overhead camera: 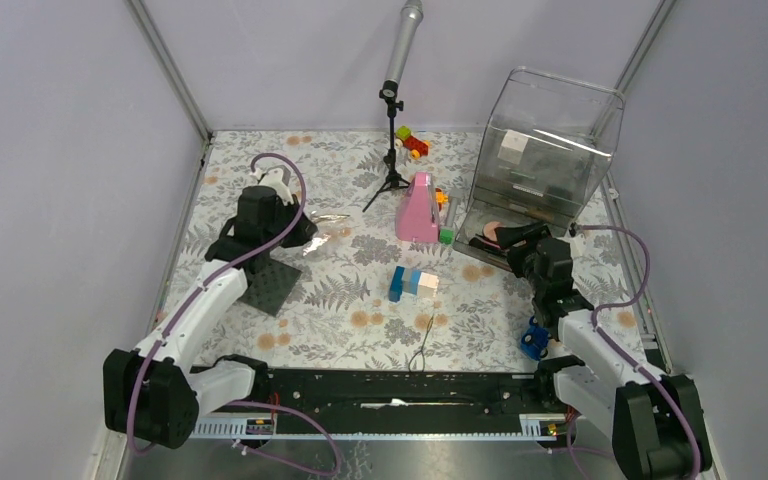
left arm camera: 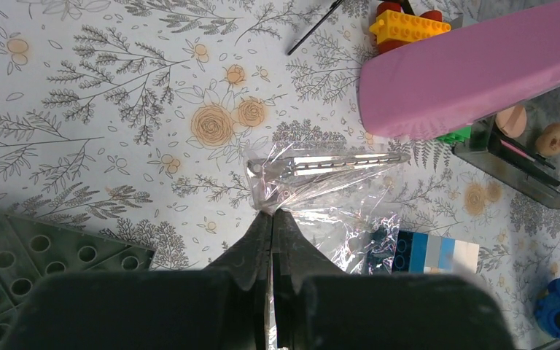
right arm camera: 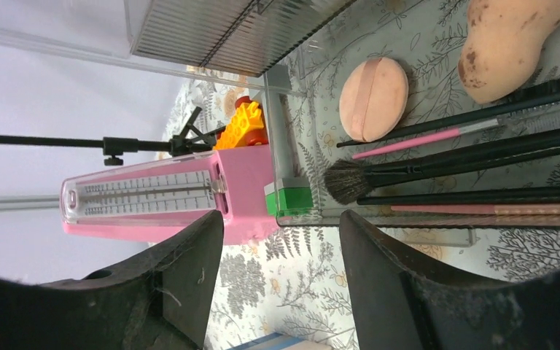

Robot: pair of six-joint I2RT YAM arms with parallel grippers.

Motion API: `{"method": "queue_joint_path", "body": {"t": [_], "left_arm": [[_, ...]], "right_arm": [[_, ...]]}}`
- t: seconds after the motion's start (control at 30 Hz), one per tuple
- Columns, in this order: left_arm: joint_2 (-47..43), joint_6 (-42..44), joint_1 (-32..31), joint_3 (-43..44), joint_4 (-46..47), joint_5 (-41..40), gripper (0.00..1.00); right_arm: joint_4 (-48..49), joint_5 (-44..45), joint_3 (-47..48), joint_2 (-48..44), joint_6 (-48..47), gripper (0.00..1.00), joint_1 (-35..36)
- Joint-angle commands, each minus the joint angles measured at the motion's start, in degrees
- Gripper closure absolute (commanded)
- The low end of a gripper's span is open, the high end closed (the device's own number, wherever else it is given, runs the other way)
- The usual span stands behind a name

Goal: Organize the makeup
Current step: Open the drawer in the storage box.

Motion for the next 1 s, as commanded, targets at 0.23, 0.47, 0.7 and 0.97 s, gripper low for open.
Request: {"method": "queue_joint_path", "body": {"t": [0.23, 0.47, 0.7, 0.97], "left_arm": [[-4.13, 2.84, -0.07, -0.16, 1.53, 1.80, 1.00], [-5.00, 3.03, -0.06, -0.11, 1.59, 2.32, 1.00], [-4.22, 2.85, -0.06, -0.02, 1.59, 3.79, 1.00], [-3.74, 2.75, -0.06, 0.06, 1.68, 4.70, 1.00]], "right_arm": [[24.65, -2.76, -3.30, 9.89, 14.05, 0.40, -6.01], [30.83, -2.24, -2.13, 16.90, 16.54, 0.42, -9.02], [40.55, -3.40, -1.30, 25.45, 19.25, 0.47, -10.80], [54.15, -6.16, 0.43, 36.83, 22.04, 0.51, -12.68]]}}
